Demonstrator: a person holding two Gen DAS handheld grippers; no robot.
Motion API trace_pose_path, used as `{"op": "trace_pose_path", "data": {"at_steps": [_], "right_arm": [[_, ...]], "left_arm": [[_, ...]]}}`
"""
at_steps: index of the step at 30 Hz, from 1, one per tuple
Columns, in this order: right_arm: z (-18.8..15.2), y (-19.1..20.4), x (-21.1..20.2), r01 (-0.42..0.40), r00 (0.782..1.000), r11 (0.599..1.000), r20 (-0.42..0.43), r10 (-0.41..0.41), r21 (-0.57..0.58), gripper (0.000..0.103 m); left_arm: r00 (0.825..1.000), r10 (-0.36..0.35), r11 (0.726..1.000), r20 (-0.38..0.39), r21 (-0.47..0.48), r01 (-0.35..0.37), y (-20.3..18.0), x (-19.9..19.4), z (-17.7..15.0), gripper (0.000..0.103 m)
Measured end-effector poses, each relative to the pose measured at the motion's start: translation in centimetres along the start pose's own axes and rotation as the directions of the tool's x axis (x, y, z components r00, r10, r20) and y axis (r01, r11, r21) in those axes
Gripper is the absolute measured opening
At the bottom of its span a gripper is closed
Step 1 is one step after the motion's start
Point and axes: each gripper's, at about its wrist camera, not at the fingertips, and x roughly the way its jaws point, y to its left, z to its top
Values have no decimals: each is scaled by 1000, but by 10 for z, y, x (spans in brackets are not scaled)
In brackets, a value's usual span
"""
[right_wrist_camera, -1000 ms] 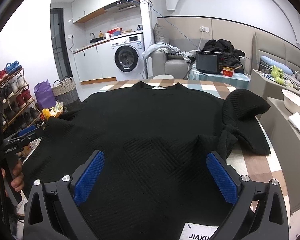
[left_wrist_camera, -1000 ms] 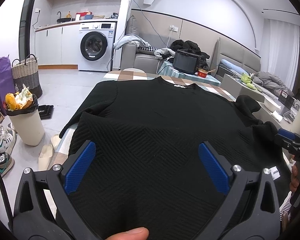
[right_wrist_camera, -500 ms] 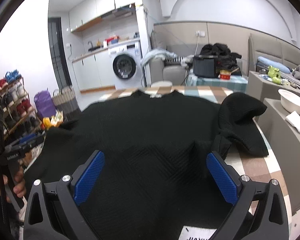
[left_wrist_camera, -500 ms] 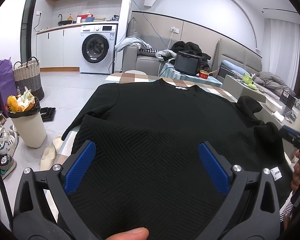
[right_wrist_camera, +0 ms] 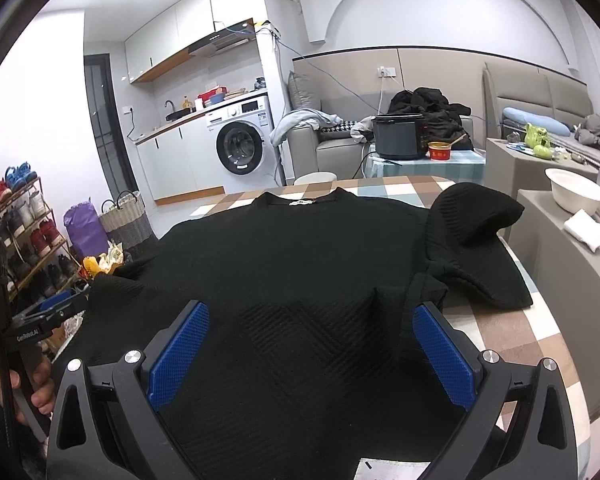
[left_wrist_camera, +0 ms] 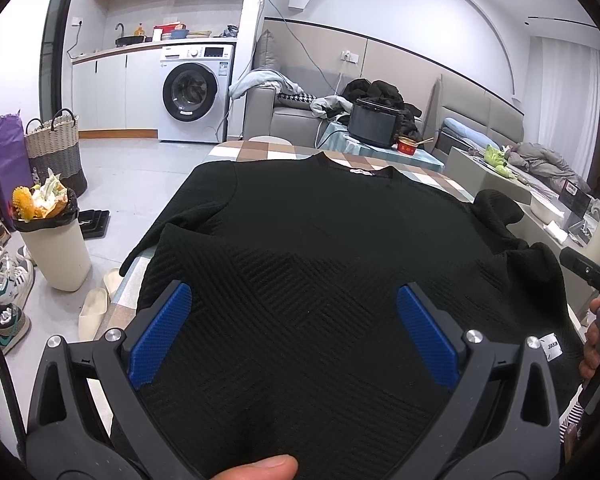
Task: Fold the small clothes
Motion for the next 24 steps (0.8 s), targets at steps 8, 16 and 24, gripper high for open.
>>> {"op": "trace_pose_path", "data": {"at_steps": [8,16,24], "right_arm": [[2,-4,0,-49,999,997,19,48,53,103],[14,4,18,-62,997,998,-37,63,32,103],[26,-11,29,-42,993,996,-103,49,76,103]], "left_arm": [[998,37,999,-45,14,-37,6,13,2,102],[996,33,999,-87,-4,-34,14,28,13,102],[996,17,1000,-90,20,-15,18,44,39,102]]}}
